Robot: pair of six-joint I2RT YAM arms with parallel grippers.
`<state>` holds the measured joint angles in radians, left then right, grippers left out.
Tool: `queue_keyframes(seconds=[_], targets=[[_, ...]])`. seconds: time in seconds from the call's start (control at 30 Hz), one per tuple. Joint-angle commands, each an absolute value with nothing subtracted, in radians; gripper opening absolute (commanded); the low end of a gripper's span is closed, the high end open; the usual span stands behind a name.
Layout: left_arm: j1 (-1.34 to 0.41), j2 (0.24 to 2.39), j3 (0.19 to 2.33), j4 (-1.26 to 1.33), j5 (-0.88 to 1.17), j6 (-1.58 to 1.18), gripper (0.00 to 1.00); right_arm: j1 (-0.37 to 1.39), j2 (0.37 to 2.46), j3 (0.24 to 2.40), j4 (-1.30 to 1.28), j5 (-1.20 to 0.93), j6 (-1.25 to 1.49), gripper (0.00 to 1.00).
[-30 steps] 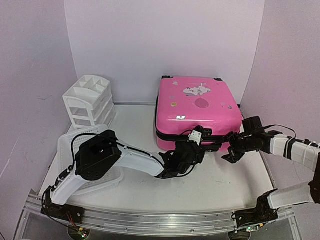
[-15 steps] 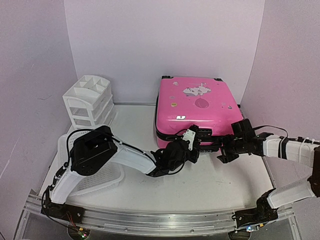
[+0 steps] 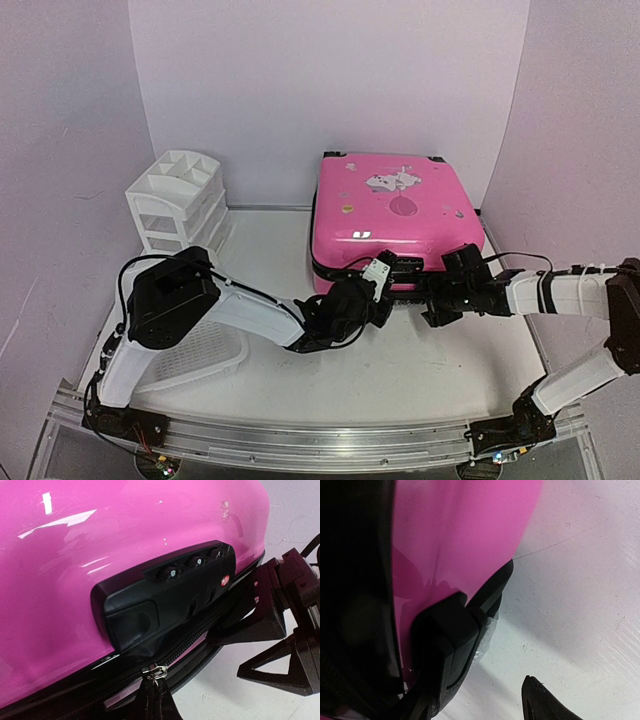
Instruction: Open, take out, and arrange the luggage
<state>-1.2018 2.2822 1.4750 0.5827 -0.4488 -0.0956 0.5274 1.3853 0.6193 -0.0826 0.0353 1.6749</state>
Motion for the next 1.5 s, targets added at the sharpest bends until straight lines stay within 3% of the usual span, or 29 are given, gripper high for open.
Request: queue_keyframes(seconds=[0.0,0.2,0.33,0.43,0.7,1.03,1.27,1.4,1.47], targets=[[-1.207,2.15,1.449,0.606,-0.515,-0.047,0.0,0.537,1.401,0.649,-0.02,0.13,1.691,0.57],[-1.207,2.134,1.411,0.563,-0.557,-0.071,0.0,0.568,1.423,0.647,0.019,0.239,1.725,0.38],[-1.203,2.106,1.365,0.548,-0.634,-0.059,0.0,0.594,1.427,0.644,0.006,0.315,1.735,0.1],[-1.185,2.074,1.321,0.52,-0.665,-0.077,0.0,0.602,1.425,0.648,-0.068,0.357,1.726,0.0],[-1.103,1.961,1.174,0.475,-0.652,-0.151,0.0,0.602,1.377,0.537,-0.129,0.444,1.742,0.0],[-0.944,1.868,1.09,0.444,-0.498,-0.119,0.0,0.601,1.242,0.409,-0.174,0.518,1.549,0.0],[-0.87,1.865,1.074,0.44,-0.263,-0.079,0.0,0.584,1.086,0.344,-0.216,0.514,1.355,0.0],[-0.877,1.842,1.048,0.442,-0.033,-0.131,0.0,0.584,1.014,0.466,-0.331,0.35,1.018,0.0],[-0.885,1.828,1.04,0.442,0.055,-0.157,0.0,0.584,0.991,0.558,-0.44,0.228,0.792,0.21]])
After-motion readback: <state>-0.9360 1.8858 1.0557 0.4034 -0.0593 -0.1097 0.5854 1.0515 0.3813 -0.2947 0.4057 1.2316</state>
